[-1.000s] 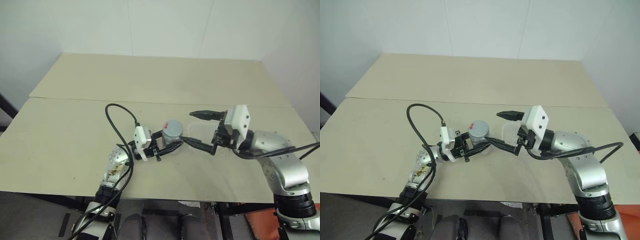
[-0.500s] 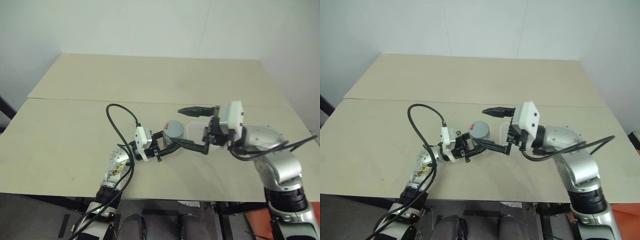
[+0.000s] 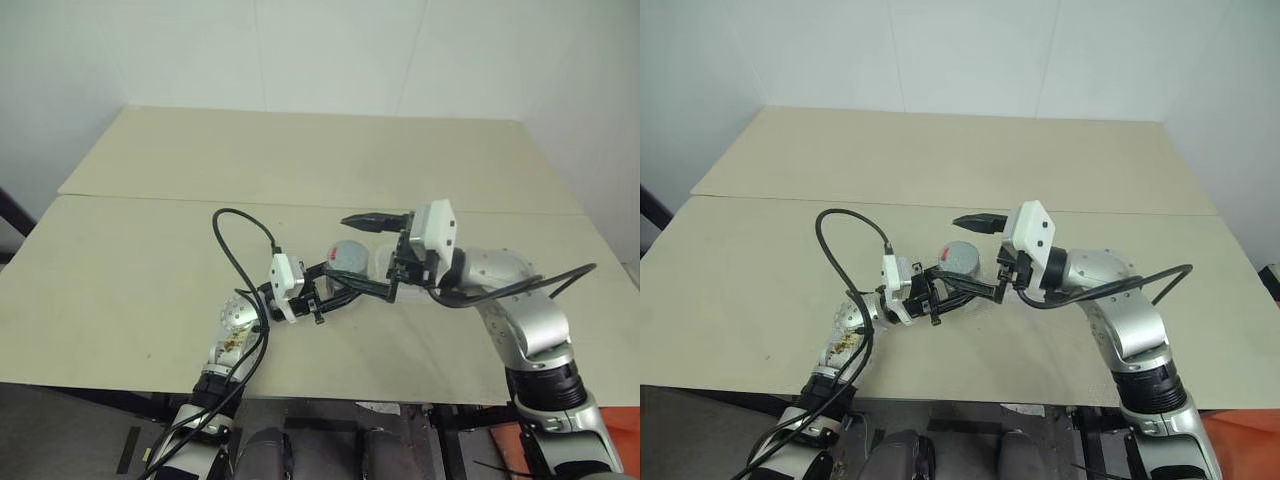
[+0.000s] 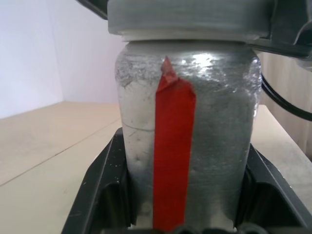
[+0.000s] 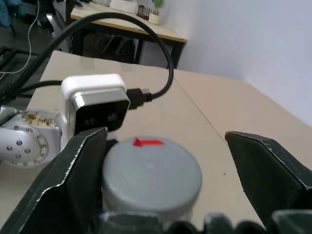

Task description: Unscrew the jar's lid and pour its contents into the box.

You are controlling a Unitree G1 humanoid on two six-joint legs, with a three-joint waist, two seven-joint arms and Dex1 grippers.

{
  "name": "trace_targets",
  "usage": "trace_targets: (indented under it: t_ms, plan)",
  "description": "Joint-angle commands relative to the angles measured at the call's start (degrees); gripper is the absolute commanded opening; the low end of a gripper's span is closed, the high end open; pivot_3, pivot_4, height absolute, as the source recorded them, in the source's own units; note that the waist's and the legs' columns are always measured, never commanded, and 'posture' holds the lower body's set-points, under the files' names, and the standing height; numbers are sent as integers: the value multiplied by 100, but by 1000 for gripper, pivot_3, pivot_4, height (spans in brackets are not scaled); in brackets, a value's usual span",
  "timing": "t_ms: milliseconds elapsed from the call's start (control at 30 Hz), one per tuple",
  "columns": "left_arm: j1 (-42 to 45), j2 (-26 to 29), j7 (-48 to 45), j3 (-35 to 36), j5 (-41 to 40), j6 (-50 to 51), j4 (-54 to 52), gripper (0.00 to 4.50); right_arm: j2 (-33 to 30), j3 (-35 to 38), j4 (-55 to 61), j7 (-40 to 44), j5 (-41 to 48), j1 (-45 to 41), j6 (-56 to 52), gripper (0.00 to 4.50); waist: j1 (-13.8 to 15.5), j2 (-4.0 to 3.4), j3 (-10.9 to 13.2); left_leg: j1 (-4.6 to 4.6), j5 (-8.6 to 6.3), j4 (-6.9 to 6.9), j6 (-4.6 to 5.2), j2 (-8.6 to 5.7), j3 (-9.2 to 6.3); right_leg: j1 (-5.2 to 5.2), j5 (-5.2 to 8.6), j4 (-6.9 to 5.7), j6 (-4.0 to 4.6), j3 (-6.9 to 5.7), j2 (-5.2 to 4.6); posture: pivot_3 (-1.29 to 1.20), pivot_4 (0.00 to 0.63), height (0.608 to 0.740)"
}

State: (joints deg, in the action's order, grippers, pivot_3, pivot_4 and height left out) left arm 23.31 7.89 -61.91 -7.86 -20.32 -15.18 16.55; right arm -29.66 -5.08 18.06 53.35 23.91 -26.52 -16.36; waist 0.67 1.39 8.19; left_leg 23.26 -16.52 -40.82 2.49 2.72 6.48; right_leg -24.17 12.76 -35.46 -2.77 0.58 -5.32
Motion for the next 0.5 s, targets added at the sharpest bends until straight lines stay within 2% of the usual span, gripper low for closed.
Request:
trace_targets:
  t_ms: [33, 500]
  plan:
    - [15, -7, -12, 9, -16, -156, -164, 2036, -112, 267, 202, 47, 129, 86, 163, 4452, -2, 0, 0, 0, 0, 0, 0, 0, 0, -1, 0, -1, 0, 0, 0, 0, 150, 740]
    - [82, 19, -106, 9, -39, -144, -90, 2036, -391, 620, 619, 236, 562, 447, 24, 4452, 0, 0, 0, 0, -1, 0, 1, 0, -4, 0, 0, 1, 0, 1, 0, 0, 150, 740]
